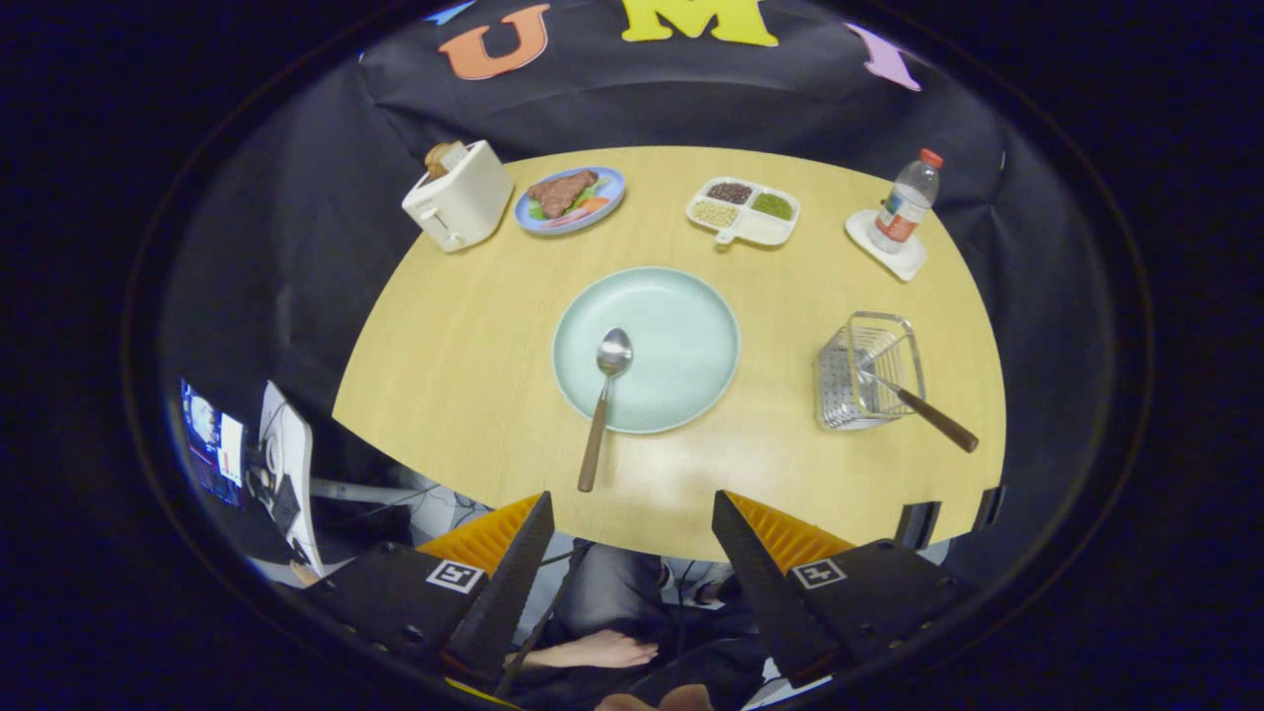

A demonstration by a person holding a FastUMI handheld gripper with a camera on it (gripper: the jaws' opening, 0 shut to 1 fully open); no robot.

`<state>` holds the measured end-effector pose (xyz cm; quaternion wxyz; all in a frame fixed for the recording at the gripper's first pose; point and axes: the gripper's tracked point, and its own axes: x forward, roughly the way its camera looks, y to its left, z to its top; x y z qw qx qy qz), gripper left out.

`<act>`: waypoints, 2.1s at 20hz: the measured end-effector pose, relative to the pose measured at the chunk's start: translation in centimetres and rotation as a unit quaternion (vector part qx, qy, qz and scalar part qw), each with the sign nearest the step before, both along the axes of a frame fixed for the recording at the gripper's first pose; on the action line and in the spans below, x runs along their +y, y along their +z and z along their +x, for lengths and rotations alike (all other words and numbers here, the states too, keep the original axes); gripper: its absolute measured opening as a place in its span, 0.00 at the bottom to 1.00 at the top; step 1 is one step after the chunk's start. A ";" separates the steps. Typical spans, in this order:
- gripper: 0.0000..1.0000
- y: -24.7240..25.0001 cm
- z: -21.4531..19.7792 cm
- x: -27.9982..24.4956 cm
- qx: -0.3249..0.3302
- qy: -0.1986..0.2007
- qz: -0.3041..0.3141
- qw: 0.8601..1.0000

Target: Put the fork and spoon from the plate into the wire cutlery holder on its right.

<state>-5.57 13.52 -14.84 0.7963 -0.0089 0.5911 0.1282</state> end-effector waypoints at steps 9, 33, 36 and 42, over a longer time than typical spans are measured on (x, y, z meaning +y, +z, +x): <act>0.97 -8.4 1.3 4.3 0.053 0.010 -0.021 0.998; 0.01 -9.8 1.7 2.7 0.070 -0.008 -0.004 0.997; 0.00 -8.5 1.5 1.8 0.062 -0.009 0.006 0.998; 0.01 -3.9 1.0 -1.0 0.036 -0.021 0.023 0.999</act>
